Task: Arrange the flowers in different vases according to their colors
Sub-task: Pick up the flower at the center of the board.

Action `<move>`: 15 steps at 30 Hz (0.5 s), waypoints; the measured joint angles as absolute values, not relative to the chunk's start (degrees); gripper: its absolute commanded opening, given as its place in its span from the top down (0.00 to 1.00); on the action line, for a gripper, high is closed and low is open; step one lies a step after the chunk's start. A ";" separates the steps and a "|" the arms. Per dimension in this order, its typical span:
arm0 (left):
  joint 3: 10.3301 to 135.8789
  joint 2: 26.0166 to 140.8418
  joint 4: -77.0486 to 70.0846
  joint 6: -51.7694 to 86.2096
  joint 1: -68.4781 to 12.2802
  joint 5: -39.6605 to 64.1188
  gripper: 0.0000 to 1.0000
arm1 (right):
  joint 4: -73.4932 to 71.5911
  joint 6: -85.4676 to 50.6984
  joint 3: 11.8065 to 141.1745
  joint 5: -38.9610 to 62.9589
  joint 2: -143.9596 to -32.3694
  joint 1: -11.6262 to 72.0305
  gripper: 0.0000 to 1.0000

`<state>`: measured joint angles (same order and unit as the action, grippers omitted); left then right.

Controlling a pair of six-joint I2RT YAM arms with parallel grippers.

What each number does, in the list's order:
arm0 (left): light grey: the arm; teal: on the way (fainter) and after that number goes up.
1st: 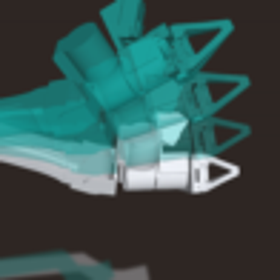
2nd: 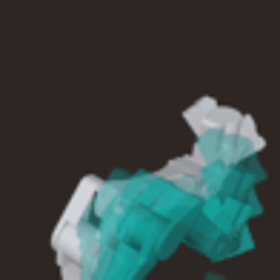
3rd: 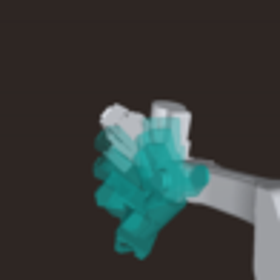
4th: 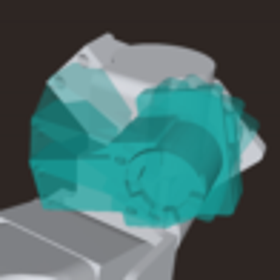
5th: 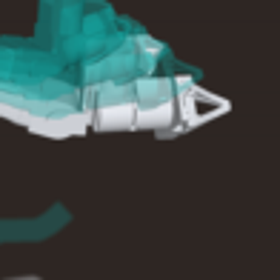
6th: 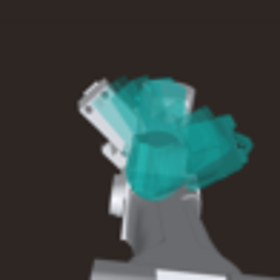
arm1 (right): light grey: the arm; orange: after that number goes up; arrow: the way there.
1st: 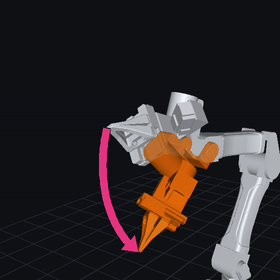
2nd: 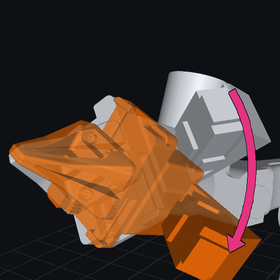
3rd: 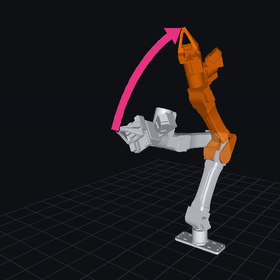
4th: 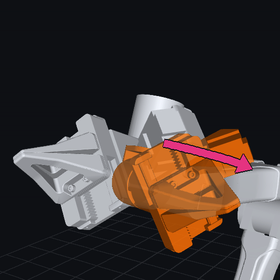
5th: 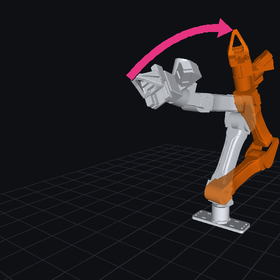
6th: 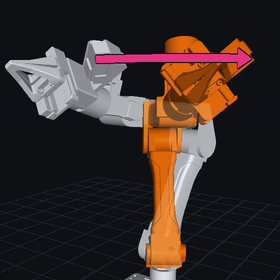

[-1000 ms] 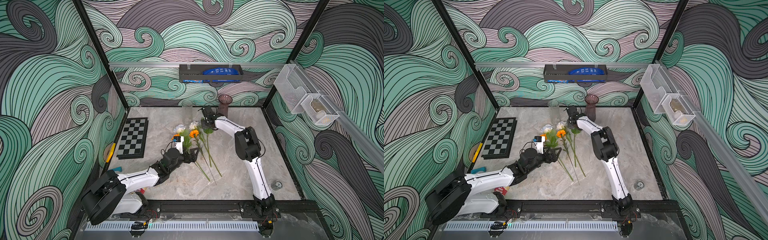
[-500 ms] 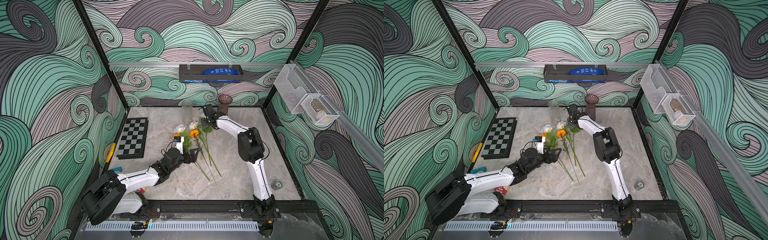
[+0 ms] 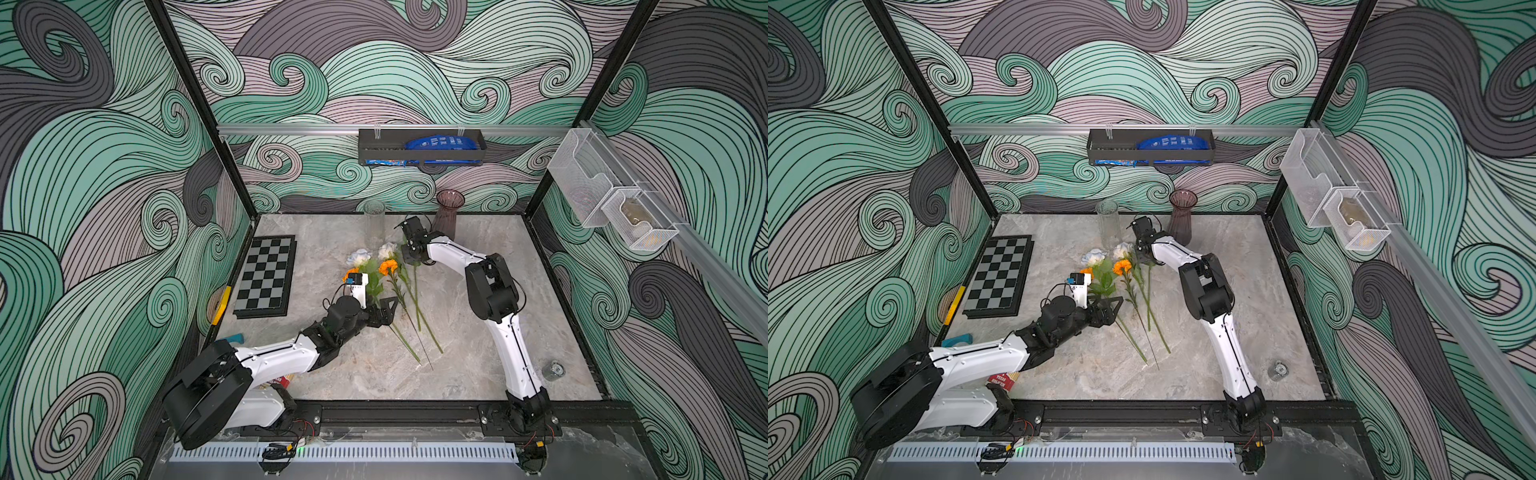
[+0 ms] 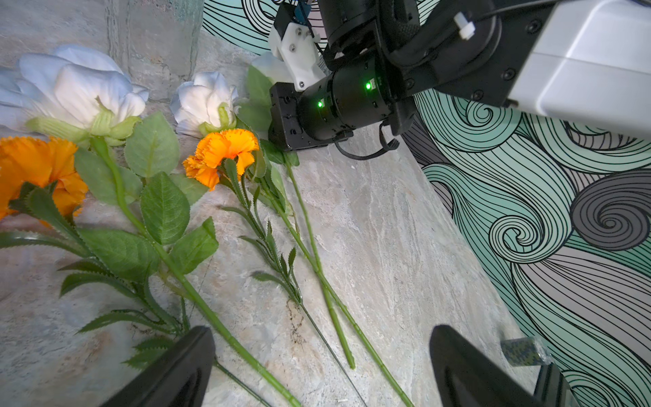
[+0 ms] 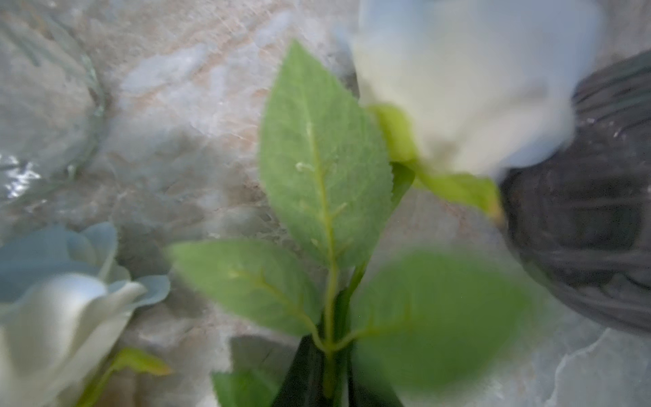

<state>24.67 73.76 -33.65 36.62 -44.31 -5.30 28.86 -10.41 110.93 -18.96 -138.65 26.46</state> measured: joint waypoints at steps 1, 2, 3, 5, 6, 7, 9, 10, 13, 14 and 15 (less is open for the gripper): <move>24.67 73.84 -33.56 36.62 -44.31 -5.30 0.01 | 28.91 -10.33 110.93 -18.83 -138.63 26.46 1.00; 24.64 73.93 -33.58 36.62 -44.31 -5.28 0.01 | 28.93 -10.37 110.91 -18.79 -138.58 26.46 1.00; 24.67 74.06 -33.61 36.62 -44.34 -5.26 0.01 | 28.93 -10.35 110.83 -18.72 -138.37 26.48 1.00; 24.67 74.28 -33.58 36.62 -44.31 -5.06 0.01 | 29.28 -10.41 110.00 -18.55 -137.45 26.52 1.00; 24.69 74.43 -33.63 36.62 -44.31 -4.86 0.01 | 29.71 -10.44 109.49 -18.55 -136.62 26.61 1.00; 24.73 74.56 -33.61 36.62 -44.31 -4.84 0.01 | 30.04 -10.41 108.92 -18.52 -135.48 26.72 1.00; 24.75 74.87 -33.63 36.62 -44.31 -4.69 0.01 | 30.68 -10.44 108.12 -18.57 -132.07 27.11 1.00; 24.75 74.94 -33.54 36.62 -44.29 -4.69 0.02 | 30.89 -10.44 108.03 -18.57 -130.85 27.24 1.00; 24.91 75.16 -33.34 36.75 -44.27 -4.89 0.01 | 30.89 -10.48 108.03 -18.63 -123.39 28.10 1.00; 25.10 75.24 -33.08 37.19 -44.23 -5.74 0.01 | 30.74 -10.50 108.03 -18.65 -121.34 28.34 1.00; 25.21 75.29 -32.95 37.78 -44.21 -6.46 0.01 | 30.65 -10.59 108.03 -18.81 -118.93 28.69 1.00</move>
